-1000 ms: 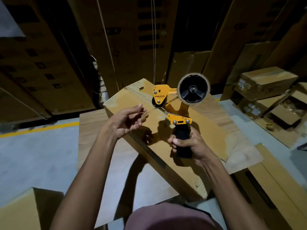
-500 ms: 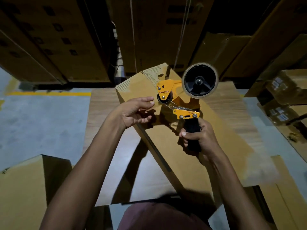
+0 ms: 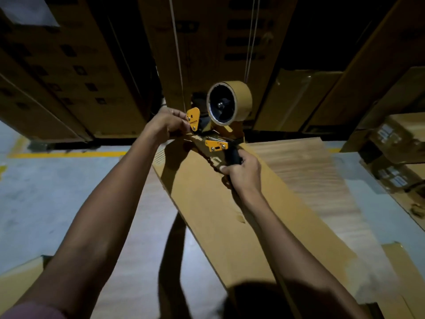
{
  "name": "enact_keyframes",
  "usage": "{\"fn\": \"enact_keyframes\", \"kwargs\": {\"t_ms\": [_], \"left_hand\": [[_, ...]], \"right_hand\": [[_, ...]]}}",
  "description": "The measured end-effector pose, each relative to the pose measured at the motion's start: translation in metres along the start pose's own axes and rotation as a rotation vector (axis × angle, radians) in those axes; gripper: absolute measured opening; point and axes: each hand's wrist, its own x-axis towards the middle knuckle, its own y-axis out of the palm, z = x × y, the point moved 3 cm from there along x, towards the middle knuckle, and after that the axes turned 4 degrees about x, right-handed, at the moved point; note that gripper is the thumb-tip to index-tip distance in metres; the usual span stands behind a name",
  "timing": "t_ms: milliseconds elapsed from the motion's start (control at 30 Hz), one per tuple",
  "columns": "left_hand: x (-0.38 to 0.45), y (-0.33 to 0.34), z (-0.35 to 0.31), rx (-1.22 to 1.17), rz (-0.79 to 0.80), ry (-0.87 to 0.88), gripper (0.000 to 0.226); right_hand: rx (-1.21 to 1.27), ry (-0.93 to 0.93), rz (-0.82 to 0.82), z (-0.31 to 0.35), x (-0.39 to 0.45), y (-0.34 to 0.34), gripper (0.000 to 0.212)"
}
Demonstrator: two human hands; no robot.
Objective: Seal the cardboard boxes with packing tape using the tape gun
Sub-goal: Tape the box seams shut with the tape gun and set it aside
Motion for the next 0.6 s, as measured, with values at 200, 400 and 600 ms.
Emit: {"fn": "enact_keyframes", "kwargs": {"t_ms": [200,400,600], "left_hand": [[0.045,0.001,0.007,0.117,-0.074,0.074,0.030],[0.083,-0.001,0.037,0.118,-0.089,0.112,0.035],[0.099,-0.005,0.055,0.171,-0.089,0.102,0.039]], "right_hand": [[-0.157,-0.045,-0.077,0.001,0.015,0.025,0.014],[-0.314,-0.079,-0.097,0.013,0.017,0.039,0.009],[-0.418,-0.112,-0.051,0.023,0.021,0.050,0.004]]}}
